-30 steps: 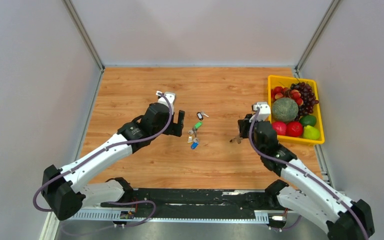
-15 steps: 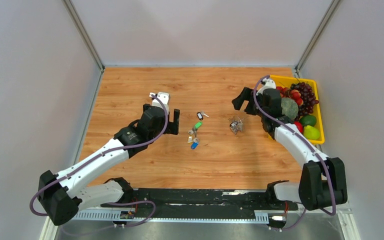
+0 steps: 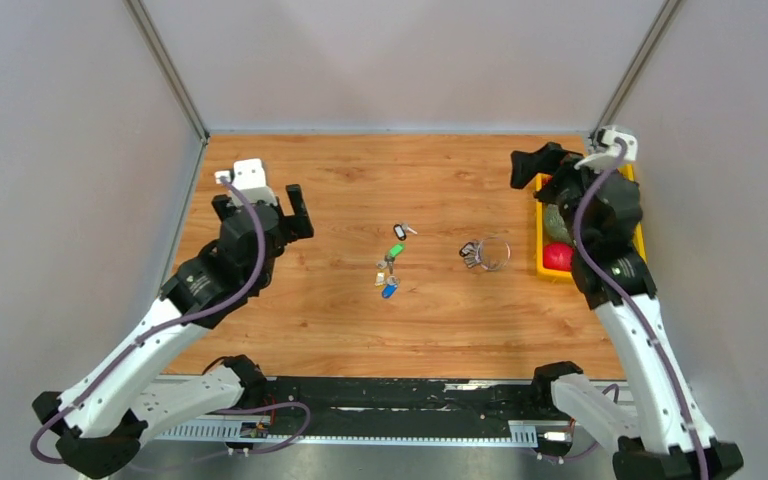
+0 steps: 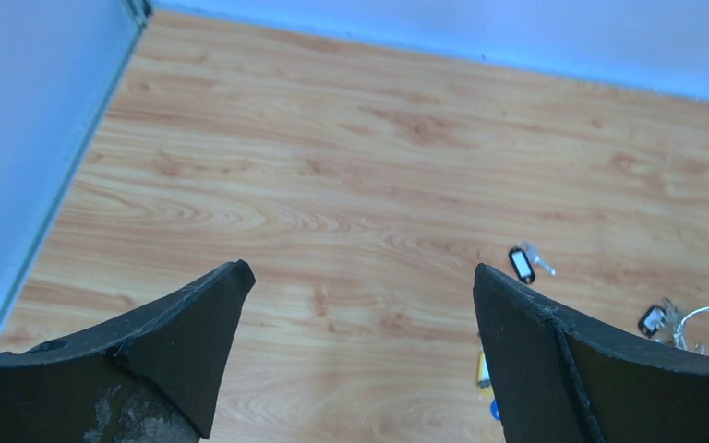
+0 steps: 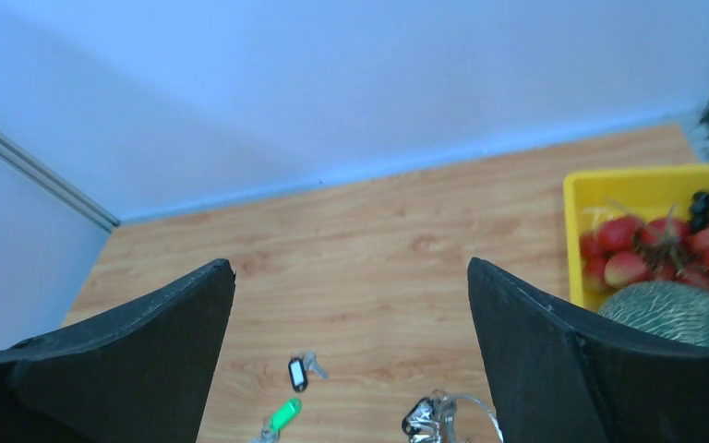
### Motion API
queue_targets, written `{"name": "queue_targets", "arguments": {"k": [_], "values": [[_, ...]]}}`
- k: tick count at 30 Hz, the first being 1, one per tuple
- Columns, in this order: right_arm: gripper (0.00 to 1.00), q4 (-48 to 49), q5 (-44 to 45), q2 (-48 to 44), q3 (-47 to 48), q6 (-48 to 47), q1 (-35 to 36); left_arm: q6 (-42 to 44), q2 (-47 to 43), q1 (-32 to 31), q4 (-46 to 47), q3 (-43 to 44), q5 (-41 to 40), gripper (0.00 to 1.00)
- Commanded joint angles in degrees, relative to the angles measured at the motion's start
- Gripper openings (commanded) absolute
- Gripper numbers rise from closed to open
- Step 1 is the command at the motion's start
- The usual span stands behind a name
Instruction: Remove the keys from the keyring
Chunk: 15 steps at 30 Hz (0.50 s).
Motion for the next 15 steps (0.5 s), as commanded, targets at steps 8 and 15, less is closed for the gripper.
{"name": "queue_targets", "arguments": {"k": [8,15], "values": [[1.0,-4.38,6.07,-15.78,3.69,-7.29,-0.1,9.16,-11.97,0.29,4.41,0.98,-3.55,1.0],[1.0,-6.31,7.04,-16.77,3.83,-8.51,-0.13,9.28,-12.15,0.29,5.6,0.28,-3.1,1.0]]}}
